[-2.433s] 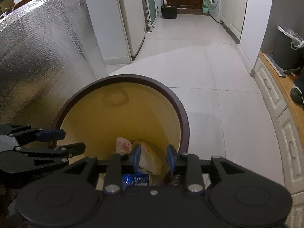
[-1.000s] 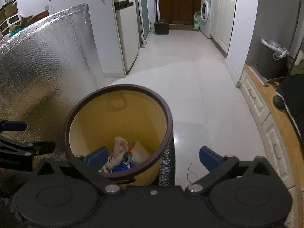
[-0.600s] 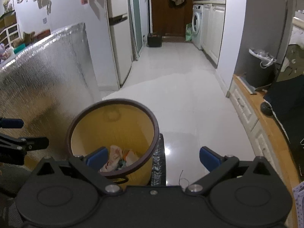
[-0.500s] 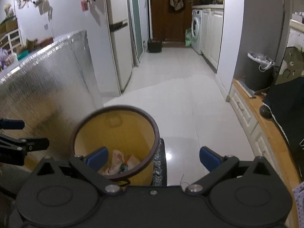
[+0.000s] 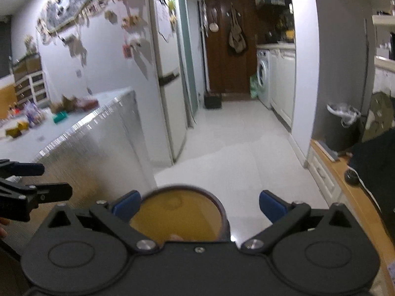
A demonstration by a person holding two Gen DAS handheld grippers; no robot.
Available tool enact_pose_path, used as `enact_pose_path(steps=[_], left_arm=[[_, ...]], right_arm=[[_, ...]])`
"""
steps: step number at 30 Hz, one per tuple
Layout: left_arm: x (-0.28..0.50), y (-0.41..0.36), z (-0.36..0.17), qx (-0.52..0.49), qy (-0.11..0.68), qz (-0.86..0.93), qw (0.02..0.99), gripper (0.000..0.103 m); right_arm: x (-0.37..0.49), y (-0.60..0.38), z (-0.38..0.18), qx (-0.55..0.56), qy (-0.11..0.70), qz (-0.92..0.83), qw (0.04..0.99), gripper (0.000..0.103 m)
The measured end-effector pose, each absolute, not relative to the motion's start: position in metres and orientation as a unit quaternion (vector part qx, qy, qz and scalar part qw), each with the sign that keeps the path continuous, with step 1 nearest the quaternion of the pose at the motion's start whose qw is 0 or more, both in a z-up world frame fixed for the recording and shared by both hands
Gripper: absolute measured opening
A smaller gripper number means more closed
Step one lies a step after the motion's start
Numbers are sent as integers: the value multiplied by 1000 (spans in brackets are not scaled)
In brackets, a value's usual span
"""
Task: Collect trash
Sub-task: 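Withdraw both open grippers from the bin back toward the table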
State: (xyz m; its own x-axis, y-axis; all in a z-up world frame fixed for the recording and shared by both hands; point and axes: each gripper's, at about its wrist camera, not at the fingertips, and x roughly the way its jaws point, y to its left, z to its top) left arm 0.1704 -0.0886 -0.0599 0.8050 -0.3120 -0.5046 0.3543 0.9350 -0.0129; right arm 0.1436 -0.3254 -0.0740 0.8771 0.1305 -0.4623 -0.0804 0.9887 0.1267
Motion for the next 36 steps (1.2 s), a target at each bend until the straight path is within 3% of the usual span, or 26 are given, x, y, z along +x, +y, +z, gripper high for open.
enact_pose_path(steps=[15,36], left_arm=[[157,-21,-4,61,180,-122,974,103],[237,166,43,59,187,27,980,103]], right_arm=[[153,-244,-20,37,165,144,975,103],[201,-121,-3,7,172,228,958,103]])
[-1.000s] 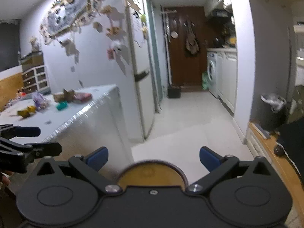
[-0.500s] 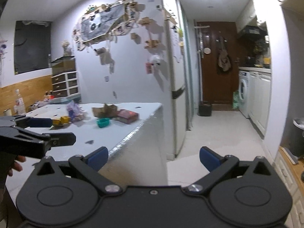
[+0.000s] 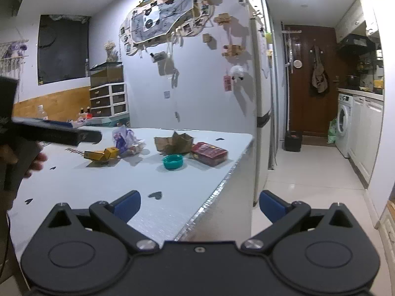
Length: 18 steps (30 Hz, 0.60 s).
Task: Collect trash
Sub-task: 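Withdraw both open grippers from the bin back toward the table, then grasp the yellow cigarette box with the left gripper while the right gripper grasps the teal bottle cap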
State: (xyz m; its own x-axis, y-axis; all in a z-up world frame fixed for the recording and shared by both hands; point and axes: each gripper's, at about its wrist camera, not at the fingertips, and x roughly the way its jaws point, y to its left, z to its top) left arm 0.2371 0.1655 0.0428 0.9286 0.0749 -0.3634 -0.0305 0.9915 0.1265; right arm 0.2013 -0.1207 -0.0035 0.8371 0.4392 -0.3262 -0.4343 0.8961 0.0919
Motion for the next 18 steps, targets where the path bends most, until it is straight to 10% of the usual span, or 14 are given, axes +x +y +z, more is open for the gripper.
enact_pose_path(steps=[18], left_arm=[[359,285,-4,-17,242,131,961,103]], right_arm=[[253,-66,3,2,211,261,942,103]])
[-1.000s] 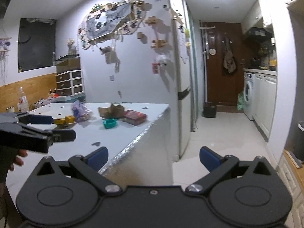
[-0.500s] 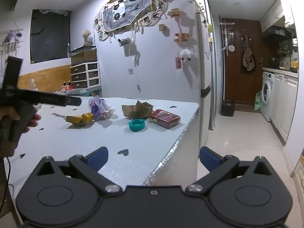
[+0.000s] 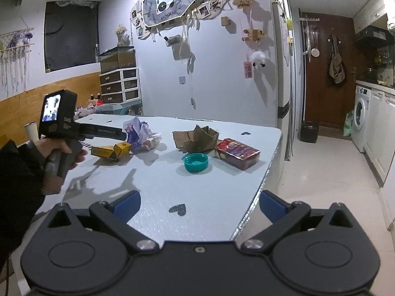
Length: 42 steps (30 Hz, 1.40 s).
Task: Collect trash
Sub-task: 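Grasp the yellow cigarette box with the left gripper while the right gripper grasps the teal bottle cap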
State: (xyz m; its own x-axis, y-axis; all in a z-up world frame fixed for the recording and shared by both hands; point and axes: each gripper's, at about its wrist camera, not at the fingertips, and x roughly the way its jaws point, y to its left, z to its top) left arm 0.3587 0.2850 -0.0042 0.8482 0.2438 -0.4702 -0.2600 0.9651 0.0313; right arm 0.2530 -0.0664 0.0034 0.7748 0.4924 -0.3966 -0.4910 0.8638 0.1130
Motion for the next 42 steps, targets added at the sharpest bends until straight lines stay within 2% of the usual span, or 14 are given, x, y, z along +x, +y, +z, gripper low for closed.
enact_pose_path(steps=[5,12,22,27,32,42], left_arm=[[362,311,-12,-68,231,115,964,103],[363,328,-22,-113,266,42,957,103],[350,274,-24,-62,285,-116,950,103],[335,239,-27,-3,282,-217,935,103],[331,229,-31,35,275,-208,938,103],[358,248,-44,26,320,-129,938,103]], right_arm=[[273,-56,2,11,227,267,936,103],[303,-31,3,-8,231,262,937,103],[344,-2,-8,-5,241,238,941,103],[363,5,-16,-19,247,219,944,103],[382,6,-21,-22,255,221,941,103],[407,35,-33,-59,279,273,919,87]])
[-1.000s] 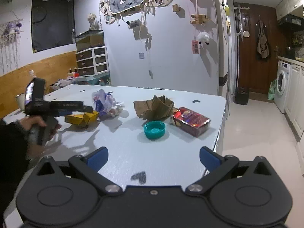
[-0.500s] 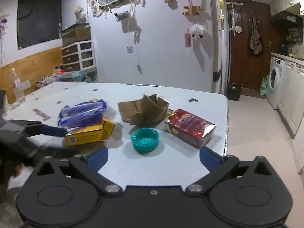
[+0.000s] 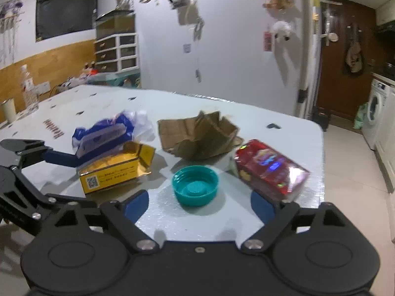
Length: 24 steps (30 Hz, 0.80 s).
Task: Collect trash
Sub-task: 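Grasp the yellow cigarette box with the left gripper while the right gripper grasps the teal bottle cap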
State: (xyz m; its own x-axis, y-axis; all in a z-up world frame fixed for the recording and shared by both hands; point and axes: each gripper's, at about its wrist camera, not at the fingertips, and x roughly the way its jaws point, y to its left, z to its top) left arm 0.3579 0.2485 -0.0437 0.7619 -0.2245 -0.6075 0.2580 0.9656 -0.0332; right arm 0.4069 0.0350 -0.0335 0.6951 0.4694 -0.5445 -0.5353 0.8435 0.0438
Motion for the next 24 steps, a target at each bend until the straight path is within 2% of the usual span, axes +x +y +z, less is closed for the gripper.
enact_pose_path(steps=[2,8,16,18,19,20,24], left_arm=[[358,250,-44,24,321,-131,938,103],[357,246,-44,21,324,-144,935,103],[364,252,-43,3,315,-106,943,103],[363,251,-42,0,309,-103,945,102],[364,250,-41,-2,307,-102,946,102],[364,249,-41,-3,306,-101,946,102],[368,244,-40,-4,307,-96,947,97]], right_arm=[[411,38,-34,-55,285,282,915,83],[426,46,-38,-50,304,278,910,81],[437,63,-41,-77,306,257,913,81],[437,64,-40,-77,304,259,914,77],[436,64,-40,-78,300,260,915,68],[434,63,-39,-79,295,258,917,51],[430,60,-38,-75,294,260,917,50]])
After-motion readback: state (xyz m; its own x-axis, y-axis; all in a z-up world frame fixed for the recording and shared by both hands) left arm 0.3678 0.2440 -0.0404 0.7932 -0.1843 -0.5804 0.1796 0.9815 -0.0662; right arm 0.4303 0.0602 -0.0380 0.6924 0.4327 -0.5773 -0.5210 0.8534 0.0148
